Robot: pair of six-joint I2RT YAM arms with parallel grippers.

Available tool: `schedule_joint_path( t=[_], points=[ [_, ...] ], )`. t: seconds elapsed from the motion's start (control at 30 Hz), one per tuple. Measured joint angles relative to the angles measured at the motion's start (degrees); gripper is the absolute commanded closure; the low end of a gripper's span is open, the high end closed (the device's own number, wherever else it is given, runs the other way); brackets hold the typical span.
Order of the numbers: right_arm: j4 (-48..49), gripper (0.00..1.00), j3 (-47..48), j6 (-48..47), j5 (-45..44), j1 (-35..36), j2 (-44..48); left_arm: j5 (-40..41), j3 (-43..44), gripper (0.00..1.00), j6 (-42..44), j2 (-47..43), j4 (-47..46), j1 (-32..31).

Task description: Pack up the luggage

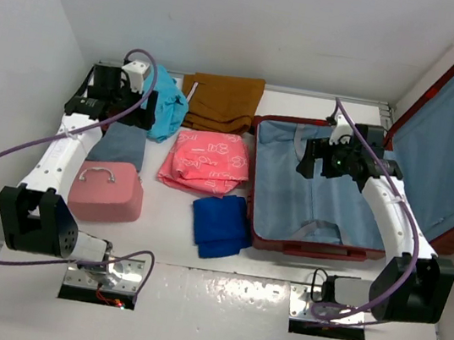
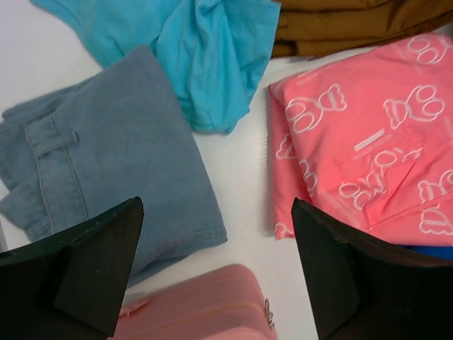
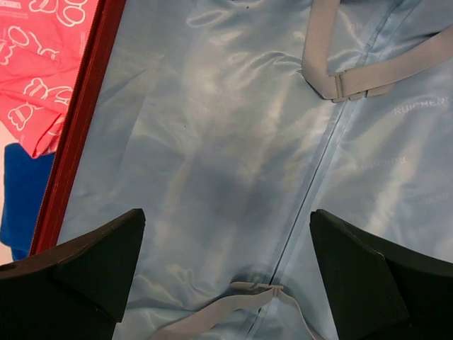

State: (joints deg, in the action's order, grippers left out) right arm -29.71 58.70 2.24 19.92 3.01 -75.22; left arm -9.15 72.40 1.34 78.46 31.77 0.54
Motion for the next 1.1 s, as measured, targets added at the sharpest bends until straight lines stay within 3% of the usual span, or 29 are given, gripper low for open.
schedule_joint_path(
  t=[0.1,0.27,0.5,0.53,0.57,0.7,0.9,1.1],
  points=[
    [-0.26,0.00,0.00,-0.35,0.00,0.57,-0.02,-0.26,0.02,0.07,2.58,-0.37,2.43,1.33],
    [-0.81,0.00,0.00,-0.79,0.26,1.27,-0.02,-2.80,3.69,0.20,12.46,-1.20,12.52,5.62],
    [-0.87,0.00,0.00,-1.03,1.16,3.19,-0.20,-6.10,14.71,0.60,34.14,-2.21,30.86,11.30],
    [-0.87,0.00,0.00,-1.03,1.31,3.52,-0.28,-6.27,15.23,0.71,36.76,-2.80,32.63,11.96],
    [-0.87,0.00,0.00,-1.03,1.40,3.87,-0.50,-6.32,14.93,0.72,39.63,-3.76,34.03,12.74],
    [-1.01,0.00,0.00,-1.66,1.68,5.33,-1.64,-5.66,10.29,0.72,51.58,-9.64,39.01,14.60],
    [-1.55,0.00,0.02,-2.86,1.75,6.62,-2.58,-4.61,2.93,0.64,63.93,-15.50,41.44,14.62],
    [-2.14,0.00,0.02,-3.61,1.75,6.88,-2.69,-3.06,-1.79,0.58,70.69,-13.57,43.15,14.62]
  ],
)
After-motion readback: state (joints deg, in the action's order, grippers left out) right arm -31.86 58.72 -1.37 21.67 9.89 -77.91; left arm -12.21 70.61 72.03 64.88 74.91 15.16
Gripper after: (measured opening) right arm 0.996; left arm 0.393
